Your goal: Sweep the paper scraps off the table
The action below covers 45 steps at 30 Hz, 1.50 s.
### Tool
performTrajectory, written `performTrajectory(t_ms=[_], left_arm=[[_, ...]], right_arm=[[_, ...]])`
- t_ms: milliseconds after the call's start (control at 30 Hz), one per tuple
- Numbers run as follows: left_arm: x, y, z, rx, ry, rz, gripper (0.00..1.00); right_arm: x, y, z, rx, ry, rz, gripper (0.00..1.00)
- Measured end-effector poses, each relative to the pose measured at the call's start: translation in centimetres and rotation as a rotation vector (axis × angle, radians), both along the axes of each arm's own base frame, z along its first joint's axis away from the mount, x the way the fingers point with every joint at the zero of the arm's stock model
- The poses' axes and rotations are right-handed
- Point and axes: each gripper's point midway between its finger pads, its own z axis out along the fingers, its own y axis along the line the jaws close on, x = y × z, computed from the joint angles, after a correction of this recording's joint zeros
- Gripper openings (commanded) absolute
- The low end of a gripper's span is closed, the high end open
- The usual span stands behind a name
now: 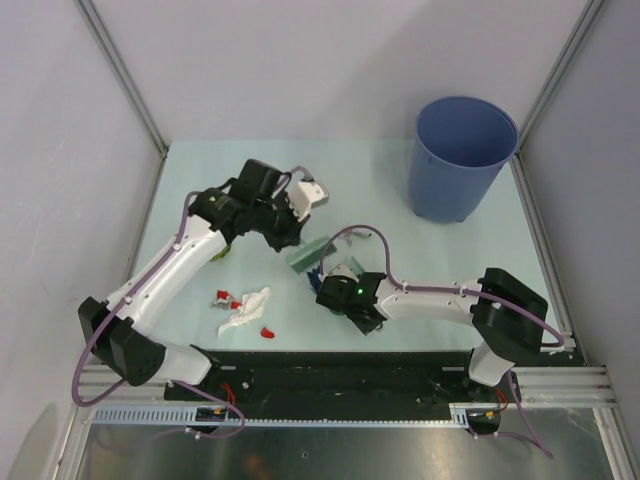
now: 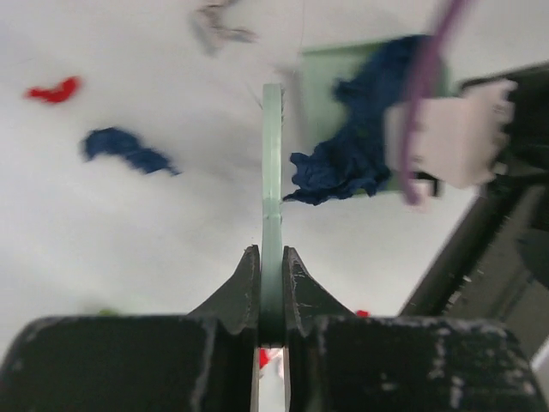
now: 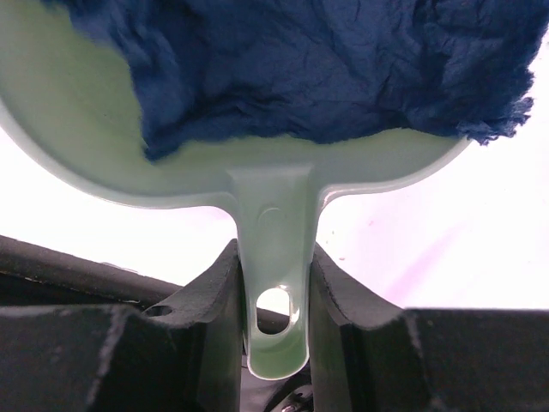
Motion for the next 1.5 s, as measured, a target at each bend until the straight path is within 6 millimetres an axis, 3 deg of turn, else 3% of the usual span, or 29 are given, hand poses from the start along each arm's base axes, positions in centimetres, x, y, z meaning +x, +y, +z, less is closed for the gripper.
performTrajectory(t_ms=[200,400,467,633,700,900,1033,1200,1333,1500], left_arm=[[4.9,4.1,3.5,0.031,-0.147,0.200,0.00],[5.5,5.6,4.1,0.051,-0.179,0.238,0.00],[6.3,7.1,4.4,0.059,-0.185,0.290,0.00],[9.4,14.5,6.1,0.093,-0.241,0.528,0.00],[9.8,16.3,6.4,0.106,-0.253,0.581,0.00],[9.4,16.7,5.9,0.123,-0.252,0.577,0.00],[8.9,16.7,5.2,0.129,-0.235,0.572,0.00],[8.7,16.4,4.5,0.122,-0.214,0.558,0.00],[8.5,16.1,3.9,0.115,-0.195,0.544,0.00],[8.1,15.8,3.4,0.105,-0.178,0.530,0.00]], right_arm=[[0.0,0.5,1.0,0.018,-0.039,0.040,0.00],[-0.3,2.0,3.4,0.106,-0.088,0.112,0.00],[-0.1,2.0,4.3,0.132,-0.103,0.116,0.00],[1.6,2.1,7.6,0.185,-0.145,0.099,0.00],[2.5,2.2,9.2,0.197,-0.169,0.090,0.00],[5.3,1.3,13.4,0.202,-0.234,0.049,0.00],[9.0,-0.3,18.4,0.211,-0.309,-0.045,0.00],[16.1,-3.5,26.4,0.218,-0.466,-0.223,0.00],[21.2,-9.0,30.5,0.151,-0.578,-0.382,0.00],[25.7,-17.9,32.0,-0.067,-0.674,-0.534,0.00]])
